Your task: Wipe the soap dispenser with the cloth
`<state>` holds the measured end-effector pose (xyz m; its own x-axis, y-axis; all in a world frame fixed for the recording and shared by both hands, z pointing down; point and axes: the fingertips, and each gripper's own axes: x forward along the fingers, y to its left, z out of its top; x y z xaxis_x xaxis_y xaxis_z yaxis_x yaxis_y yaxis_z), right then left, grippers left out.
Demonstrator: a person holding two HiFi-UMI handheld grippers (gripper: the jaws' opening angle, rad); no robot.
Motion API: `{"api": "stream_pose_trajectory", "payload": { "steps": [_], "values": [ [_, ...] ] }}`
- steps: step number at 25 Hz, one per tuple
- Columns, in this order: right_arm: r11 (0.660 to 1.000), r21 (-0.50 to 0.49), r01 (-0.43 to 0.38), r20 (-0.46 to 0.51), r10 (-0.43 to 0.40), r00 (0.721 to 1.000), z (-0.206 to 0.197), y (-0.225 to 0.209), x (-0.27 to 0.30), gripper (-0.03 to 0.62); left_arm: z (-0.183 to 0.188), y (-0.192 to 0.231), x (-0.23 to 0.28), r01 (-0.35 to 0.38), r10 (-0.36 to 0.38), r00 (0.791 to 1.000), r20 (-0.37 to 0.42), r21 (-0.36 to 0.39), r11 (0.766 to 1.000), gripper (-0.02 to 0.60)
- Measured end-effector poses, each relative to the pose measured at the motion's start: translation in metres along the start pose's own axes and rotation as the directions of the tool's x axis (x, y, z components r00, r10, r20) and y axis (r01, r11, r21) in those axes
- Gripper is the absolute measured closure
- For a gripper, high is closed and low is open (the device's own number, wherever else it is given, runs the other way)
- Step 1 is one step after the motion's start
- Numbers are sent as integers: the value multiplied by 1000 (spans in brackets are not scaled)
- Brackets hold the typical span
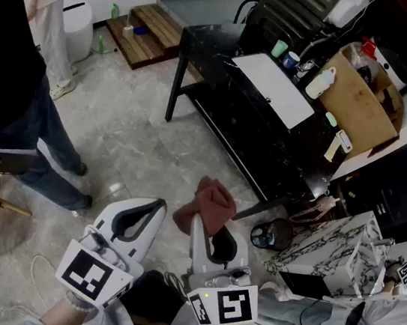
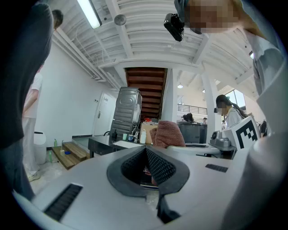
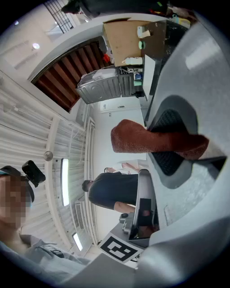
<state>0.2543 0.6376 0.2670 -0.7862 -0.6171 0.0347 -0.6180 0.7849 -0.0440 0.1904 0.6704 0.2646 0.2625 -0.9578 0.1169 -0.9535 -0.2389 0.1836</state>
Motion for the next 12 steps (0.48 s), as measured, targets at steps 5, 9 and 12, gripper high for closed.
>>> {"api": "stream_pose_trajectory", "payload": {
  "steps": [5, 9, 12],
  "values": [
    [1000, -1, -3, 3, 3, 1000, -3, -4, -3, 516, -4, -4, 3, -2, 2, 1000, 2, 3, 1000, 578],
    [1000, 0, -6, 1, 6, 1000, -1, -7, -3, 516, -1, -6, 6, -5, 5, 1000, 0, 7, 1000, 578],
    [1000, 12, -1, 1, 1, 1000, -1, -10, -5, 516, -1, -9, 7, -9, 9, 1000, -1, 9, 1000, 578]
  ]
}}
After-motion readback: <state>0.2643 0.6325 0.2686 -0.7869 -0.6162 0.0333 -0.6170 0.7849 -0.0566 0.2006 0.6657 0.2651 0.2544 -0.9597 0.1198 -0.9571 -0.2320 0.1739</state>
